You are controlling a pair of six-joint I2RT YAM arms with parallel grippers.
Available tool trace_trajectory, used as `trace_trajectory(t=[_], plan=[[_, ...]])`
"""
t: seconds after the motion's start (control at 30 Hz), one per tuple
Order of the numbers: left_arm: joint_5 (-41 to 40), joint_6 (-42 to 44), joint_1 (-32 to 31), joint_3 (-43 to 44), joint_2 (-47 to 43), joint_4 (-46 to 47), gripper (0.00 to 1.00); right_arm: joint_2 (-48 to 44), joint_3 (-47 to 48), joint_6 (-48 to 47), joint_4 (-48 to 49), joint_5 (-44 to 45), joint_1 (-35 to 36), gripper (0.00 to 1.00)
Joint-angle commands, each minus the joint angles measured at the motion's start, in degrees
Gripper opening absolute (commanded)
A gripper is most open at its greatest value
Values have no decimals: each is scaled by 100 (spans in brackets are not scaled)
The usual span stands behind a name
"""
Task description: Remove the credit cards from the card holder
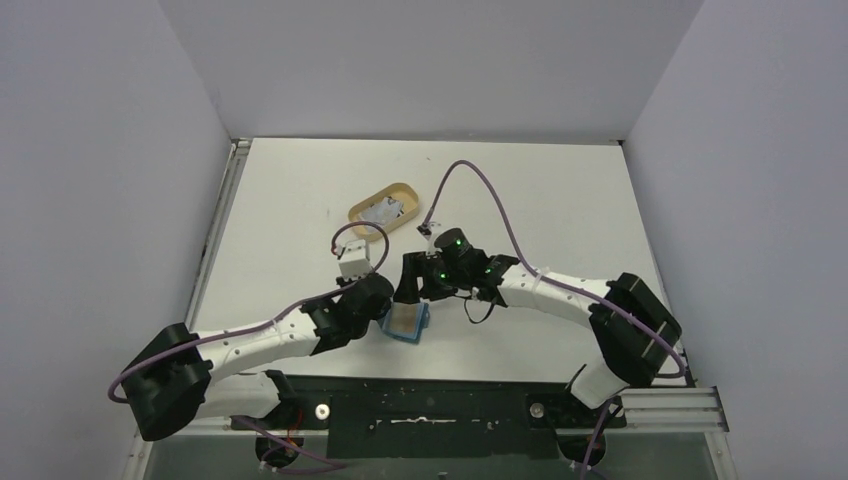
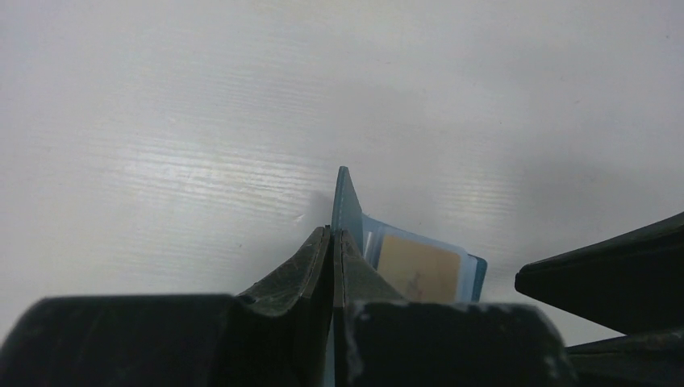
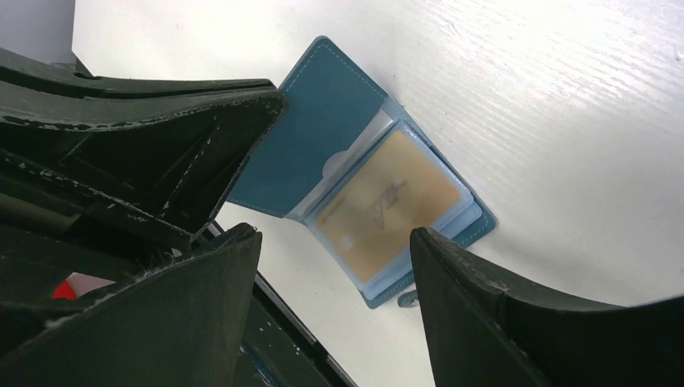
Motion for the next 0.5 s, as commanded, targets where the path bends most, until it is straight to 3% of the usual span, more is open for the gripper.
trace_trajectory(t=[0.0,0.17,0.33,0.47], plan=[[-171,-377,-17,-176,-188,67,0,210,100,73,438,148,91,69],[-129,-893,-8,-602,-150,271,0,424,171,107,417,160,137,69],[-113,-1868,9,-1247,347,997,0,262,422,55,-241,424,148,70],[-67,-2055,-24,-1144,876,1057,0,185,555,88,-530,339,205,70]])
